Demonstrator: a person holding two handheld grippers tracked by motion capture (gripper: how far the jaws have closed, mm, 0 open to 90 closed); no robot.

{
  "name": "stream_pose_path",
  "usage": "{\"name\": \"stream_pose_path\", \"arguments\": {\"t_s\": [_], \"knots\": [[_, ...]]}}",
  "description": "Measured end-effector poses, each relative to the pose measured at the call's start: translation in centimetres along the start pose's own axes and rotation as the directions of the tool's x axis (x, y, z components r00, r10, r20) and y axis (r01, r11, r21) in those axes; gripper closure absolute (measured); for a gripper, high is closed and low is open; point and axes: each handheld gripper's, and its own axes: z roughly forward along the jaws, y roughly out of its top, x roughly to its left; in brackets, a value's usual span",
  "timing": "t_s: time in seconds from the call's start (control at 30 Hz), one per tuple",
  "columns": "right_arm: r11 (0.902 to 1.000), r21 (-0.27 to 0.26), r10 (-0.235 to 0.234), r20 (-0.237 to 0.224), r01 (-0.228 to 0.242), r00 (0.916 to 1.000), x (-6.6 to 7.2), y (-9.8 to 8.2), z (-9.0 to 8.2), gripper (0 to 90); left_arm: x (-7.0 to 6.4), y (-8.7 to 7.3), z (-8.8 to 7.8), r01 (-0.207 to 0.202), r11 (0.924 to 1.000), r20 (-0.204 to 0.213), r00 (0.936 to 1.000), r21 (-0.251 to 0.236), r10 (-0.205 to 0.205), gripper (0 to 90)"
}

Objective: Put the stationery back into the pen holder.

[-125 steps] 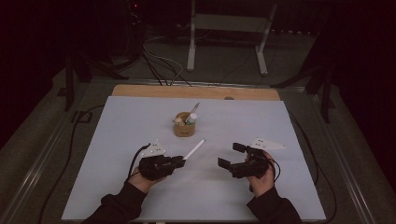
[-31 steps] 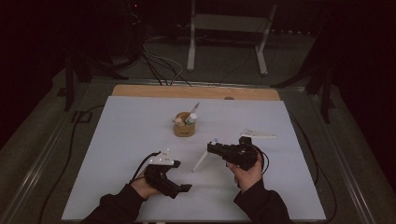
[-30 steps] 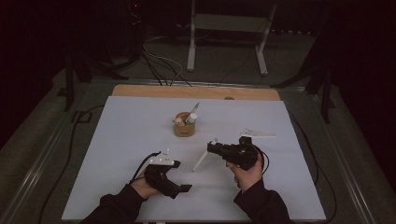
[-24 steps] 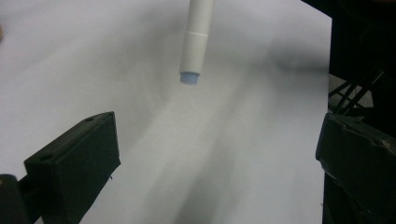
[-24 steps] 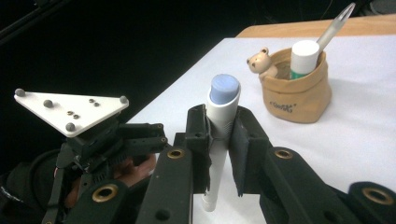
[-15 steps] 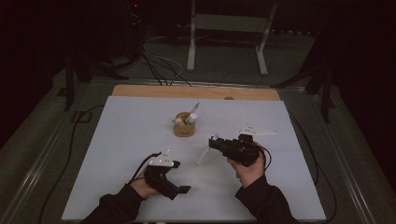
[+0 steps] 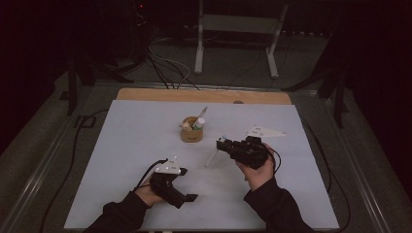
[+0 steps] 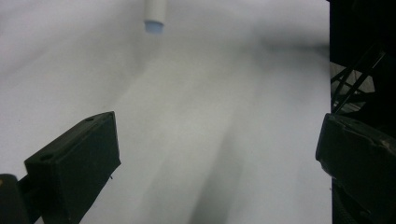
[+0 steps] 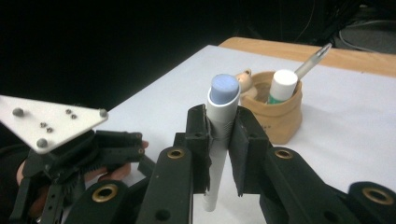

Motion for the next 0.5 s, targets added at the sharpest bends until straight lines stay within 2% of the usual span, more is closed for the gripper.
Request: {"name": "stream_pose_path", "arguments": {"t_s": [0.17,0.5], "knots": [[0.9997,-0.013,-0.022,0.012,0.022,0.9997,0.0,1.0,0.3,78.2,-0.1,0.0,0.1,-0.001,1.0,0.003,1.0,0.003,0.001,0.4],[0.9988,-0.031,-0.037,0.024,0.038,0.999,0.0,2.3,0.8,78.2,-0.3,0.0,0.0,-0.013,0.9999,0.003,0.9999,0.001,0.013,0.4]]}}
